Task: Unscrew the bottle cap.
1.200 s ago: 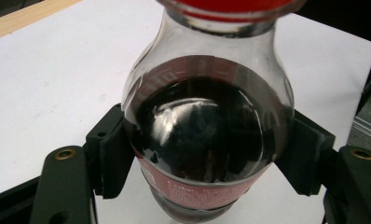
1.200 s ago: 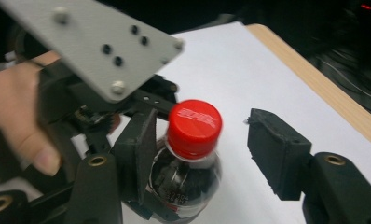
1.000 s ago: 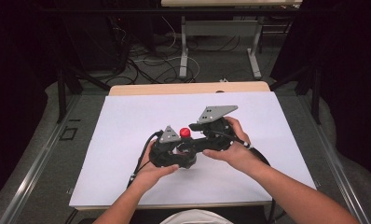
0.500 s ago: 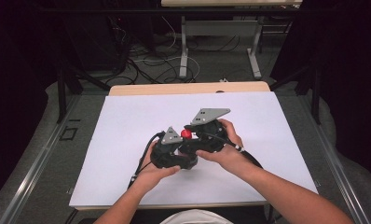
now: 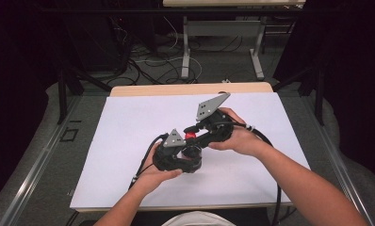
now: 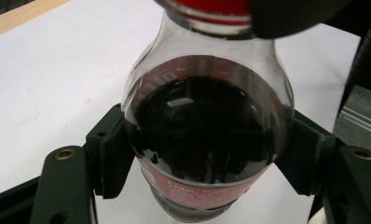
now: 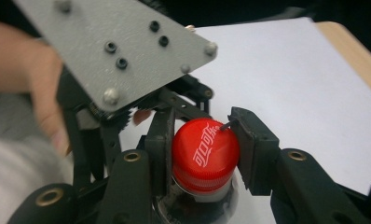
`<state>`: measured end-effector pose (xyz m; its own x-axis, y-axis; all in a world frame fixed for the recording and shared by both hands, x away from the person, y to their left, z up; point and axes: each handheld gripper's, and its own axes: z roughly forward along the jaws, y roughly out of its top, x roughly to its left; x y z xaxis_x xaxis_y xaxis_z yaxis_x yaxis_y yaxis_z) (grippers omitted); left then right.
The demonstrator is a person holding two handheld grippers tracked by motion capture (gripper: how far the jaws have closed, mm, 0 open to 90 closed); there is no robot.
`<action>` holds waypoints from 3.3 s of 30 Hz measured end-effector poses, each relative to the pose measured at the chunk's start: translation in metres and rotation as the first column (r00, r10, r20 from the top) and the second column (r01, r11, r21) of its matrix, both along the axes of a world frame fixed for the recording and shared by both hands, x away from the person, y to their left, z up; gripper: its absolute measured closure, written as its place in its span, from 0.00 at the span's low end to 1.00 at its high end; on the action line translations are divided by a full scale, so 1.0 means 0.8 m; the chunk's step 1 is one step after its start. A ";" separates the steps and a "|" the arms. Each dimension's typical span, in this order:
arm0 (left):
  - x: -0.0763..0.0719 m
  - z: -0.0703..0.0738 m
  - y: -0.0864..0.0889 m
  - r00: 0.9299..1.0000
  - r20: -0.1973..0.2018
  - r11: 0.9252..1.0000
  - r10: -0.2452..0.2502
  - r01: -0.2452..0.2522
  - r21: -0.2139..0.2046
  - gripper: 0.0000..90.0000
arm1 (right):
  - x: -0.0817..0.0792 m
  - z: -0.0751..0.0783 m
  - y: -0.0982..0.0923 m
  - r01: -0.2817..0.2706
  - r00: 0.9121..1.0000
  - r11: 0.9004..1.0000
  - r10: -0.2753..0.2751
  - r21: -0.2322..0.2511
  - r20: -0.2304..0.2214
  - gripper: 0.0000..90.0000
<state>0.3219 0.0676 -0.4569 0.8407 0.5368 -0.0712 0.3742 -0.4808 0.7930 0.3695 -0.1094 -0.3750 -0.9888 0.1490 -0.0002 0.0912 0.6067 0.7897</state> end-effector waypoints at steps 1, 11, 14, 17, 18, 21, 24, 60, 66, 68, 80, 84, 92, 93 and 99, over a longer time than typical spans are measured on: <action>0.001 0.000 -0.001 1.000 0.021 1.000 -0.007 0.007 -0.002 0.33 | 0.007 0.002 -0.003 -0.068 0.998 0.998 0.068 -0.007 -0.020 0.68; -0.004 0.000 -0.006 0.996 0.021 0.996 -0.082 0.081 0.030 0.33 | 0.011 0.005 -0.008 -0.248 0.969 0.967 0.249 -0.057 0.002 0.67; -0.002 -0.001 -0.005 0.997 0.015 0.997 -0.076 0.075 0.026 0.33 | 0.011 0.005 -0.010 -0.206 0.978 0.977 0.207 -0.048 0.000 0.57; -0.001 -0.003 -0.005 0.999 0.016 0.999 -0.039 0.038 0.010 0.33 | 0.010 0.008 -0.010 -0.149 0.989 0.988 0.149 -0.035 -0.007 0.53; 0.001 -0.002 -0.003 0.999 0.019 0.999 -0.032 0.032 0.013 0.33 | 0.008 0.010 -0.011 -0.116 0.993 0.992 0.116 -0.041 -0.001 0.52; 0.003 -0.001 0.000 1.000 0.006 1.000 0.001 -0.001 0.007 0.33 | 0.000 0.014 -0.010 0.011 1.000 0.999 -0.010 -0.044 0.010 0.49; 0.005 -0.001 0.003 0.999 0.005 0.999 0.032 -0.032 0.000 0.33 | -0.013 0.016 -0.008 0.083 0.995 0.995 -0.080 -0.049 0.053 0.46; 0.006 -0.001 0.006 0.999 0.021 0.999 0.048 -0.049 0.022 0.33 | -0.013 0.016 0.025 0.258 0.961 0.957 -0.269 -0.135 -0.067 0.67; 0.006 -0.002 0.003 0.999 0.003 0.999 0.032 -0.032 0.007 0.33 | 0.006 0.019 0.020 0.085 0.990 0.983 -0.102 -0.166 -0.099 0.68; 0.005 -0.001 0.004 1.000 0.006 1.000 0.019 -0.019 0.005 0.33 | 0.010 0.020 0.018 0.042 0.994 0.986 -0.058 -0.162 -0.093 0.68; -0.002 0.002 -0.002 0.998 0.015 0.998 -0.059 0.059 0.008 0.33 | 0.015 0.023 0.006 -0.247 0.969 0.958 0.245 -0.149 -0.029 0.67; 0.000 -0.001 -0.003 0.999 0.017 0.999 -0.042 0.041 0.010 0.33 | 0.012 0.021 0.007 -0.213 0.977 0.964 0.215 -0.161 -0.007 0.60; 0.004 0.003 0.007 1.000 -0.003 1.000 0.007 -0.007 0.017 0.33 | -0.003 0.015 0.007 -0.020 1.000 0.992 0.023 -0.128 0.018 0.47; 0.004 0.002 0.006 1.000 0.006 1.000 0.028 -0.028 0.005 0.33 | -0.005 0.014 0.006 0.007 0.999 0.992 -0.002 -0.123 0.035 0.47; 0.008 0.002 0.009 0.998 0.015 0.998 0.062 -0.062 0.016 0.33 | -0.024 0.012 0.008 0.170 0.984 0.982 -0.164 -0.079 0.071 0.47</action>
